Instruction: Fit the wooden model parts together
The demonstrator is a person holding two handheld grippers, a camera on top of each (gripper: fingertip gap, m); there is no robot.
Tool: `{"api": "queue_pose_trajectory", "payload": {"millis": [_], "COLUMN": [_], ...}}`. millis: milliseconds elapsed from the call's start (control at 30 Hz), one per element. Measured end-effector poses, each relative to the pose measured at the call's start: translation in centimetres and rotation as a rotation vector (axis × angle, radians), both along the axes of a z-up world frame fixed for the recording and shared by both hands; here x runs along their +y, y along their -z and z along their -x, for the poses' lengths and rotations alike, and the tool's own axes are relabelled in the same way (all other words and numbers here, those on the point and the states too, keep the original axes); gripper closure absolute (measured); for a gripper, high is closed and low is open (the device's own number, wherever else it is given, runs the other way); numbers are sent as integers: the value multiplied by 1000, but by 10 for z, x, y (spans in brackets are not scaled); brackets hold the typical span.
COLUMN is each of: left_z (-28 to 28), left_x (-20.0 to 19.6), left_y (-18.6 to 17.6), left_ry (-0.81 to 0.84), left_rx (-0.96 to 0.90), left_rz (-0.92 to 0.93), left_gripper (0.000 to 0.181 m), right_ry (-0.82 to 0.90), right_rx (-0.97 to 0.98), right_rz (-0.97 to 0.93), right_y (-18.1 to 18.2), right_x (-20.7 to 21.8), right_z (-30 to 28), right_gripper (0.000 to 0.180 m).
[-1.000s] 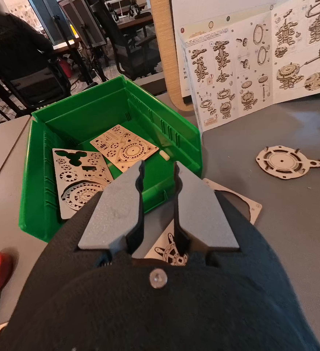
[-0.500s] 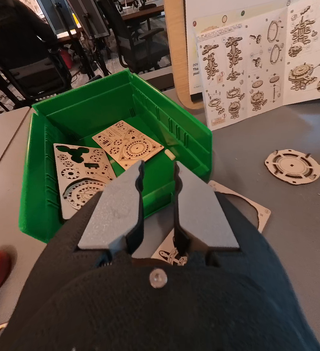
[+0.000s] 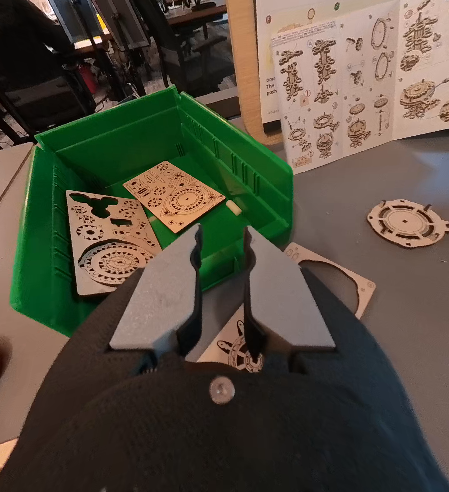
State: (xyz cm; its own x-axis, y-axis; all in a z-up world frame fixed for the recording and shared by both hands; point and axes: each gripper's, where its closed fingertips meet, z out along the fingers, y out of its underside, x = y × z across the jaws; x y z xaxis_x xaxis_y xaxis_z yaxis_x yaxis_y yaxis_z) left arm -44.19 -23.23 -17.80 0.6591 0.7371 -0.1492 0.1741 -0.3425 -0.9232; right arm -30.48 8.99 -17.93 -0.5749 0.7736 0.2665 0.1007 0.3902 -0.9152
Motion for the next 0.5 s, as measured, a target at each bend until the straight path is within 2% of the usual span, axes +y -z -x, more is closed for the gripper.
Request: {"api": "queue_pose_trajectory", "payload": {"millis": [333, 433, 500], "left_z": [-7, -10, -12], "left_x": [6, 10, 13], "left_y": [1, 1, 2], "left_ry": [18, 28, 36], "left_rx": [15, 20, 23], "left_rz": [-21, -24, -24], "left_gripper": [155, 155, 154], "right_ry": [76, 83, 89], "right_rx": [-8, 0, 29], "right_rz": [-122, -191, -247], "right_y": [19, 26, 27], "right_x": [-5, -7, -7], "right_z": [14, 17, 17], "right_gripper": [122, 131, 149]}}
